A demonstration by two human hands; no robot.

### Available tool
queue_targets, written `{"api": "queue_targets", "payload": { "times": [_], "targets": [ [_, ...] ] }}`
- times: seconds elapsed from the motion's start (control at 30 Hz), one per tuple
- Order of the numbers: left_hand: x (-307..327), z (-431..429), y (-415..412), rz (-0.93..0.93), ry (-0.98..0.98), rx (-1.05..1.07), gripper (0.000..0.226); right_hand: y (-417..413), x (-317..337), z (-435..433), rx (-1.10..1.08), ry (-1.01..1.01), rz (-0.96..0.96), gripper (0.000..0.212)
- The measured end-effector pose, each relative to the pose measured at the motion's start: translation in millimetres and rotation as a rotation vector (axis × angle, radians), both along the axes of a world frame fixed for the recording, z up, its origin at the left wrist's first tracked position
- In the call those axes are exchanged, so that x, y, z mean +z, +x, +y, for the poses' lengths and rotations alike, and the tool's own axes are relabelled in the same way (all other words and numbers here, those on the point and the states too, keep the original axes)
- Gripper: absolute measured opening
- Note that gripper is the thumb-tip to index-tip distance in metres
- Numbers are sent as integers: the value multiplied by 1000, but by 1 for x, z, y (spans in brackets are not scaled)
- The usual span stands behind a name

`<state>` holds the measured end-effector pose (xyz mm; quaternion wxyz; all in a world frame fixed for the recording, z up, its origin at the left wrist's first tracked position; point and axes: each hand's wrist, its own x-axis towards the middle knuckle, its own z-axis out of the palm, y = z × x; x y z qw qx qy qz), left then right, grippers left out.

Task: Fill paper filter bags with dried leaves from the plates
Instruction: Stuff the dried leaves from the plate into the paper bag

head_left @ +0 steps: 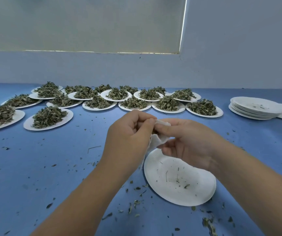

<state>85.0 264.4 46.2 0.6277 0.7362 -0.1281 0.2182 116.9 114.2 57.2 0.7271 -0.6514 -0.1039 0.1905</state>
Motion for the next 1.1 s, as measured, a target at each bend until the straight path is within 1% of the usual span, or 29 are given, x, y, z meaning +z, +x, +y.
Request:
{"api": "queue_targets", "payload": {
  "times": [0.07, 0.17, 0.2, 0.27, 0.3, 0.33, 0.37, 0.43, 0.5, 0.57, 0.8, 0.9, 0.93, 0.97, 1.0, 1.03, 1.1],
  "targets": [
    [0, -5, -3, 14, 16, -39, 19, -3, -4, 1, -72, -53, 0, 5],
    [-4, -11, -8, -6, 80, -67, 23, -6, -8, 6, -175, -153, -15, 17],
    [-5, -13, -10, -12, 101, -66, 25, -6, -8, 7, -196, -200, -27, 17],
    [-8, -16, -13, 6, 107, -71, 28, -6, -7, 11, -267, -364, -82, 8],
    [-9, -17, -14, 22, 98, -79, 29, -6, -6, 12, -304, -450, -110, 9],
    [-10, -18, -15, 35, 98, -77, 29, -6, -7, 12, -318, -489, -121, 13],
    [-10, -18, -16, 40, 108, -67, 28, -8, -6, 13, -297, -471, -114, 13],
    [-10, -16, -17, 41, 114, -37, 27, -13, -5, 10, -194, -339, -82, 7],
    [-9, -11, -17, 56, 74, -4, 27, -18, -4, 5, -71, -242, -63, 9],
    [-10, -6, -18, 84, 33, 15, 27, -20, -3, 3, -6, -244, -75, 14],
    [-11, 2, -25, 128, 10, 1, 31, -25, -1, 28, -131, -568, -236, 15],
    [-15, 5, -30, 157, 35, -26, 31, -17, 3, 40, -142, -905, -440, 22],
    [-16, 7, -32, 164, 40, -25, 31, -17, 4, 44, -151, -979, -512, 25],
    [-16, 9, -33, 166, 34, -22, 30, -16, 3, 48, -161, -1000, -557, 25],
    [-16, 13, -33, 163, 19, -17, 29, -16, 1, 50, -168, -965, -562, 24],
    [-14, 17, -33, 154, 1, -8, 27, -16, -2, 50, -165, -870, -535, 21],
    [-10, 27, -31, 127, -34, 29, 25, -18, -7, 46, -101, -573, -439, 19]
  ]
}}
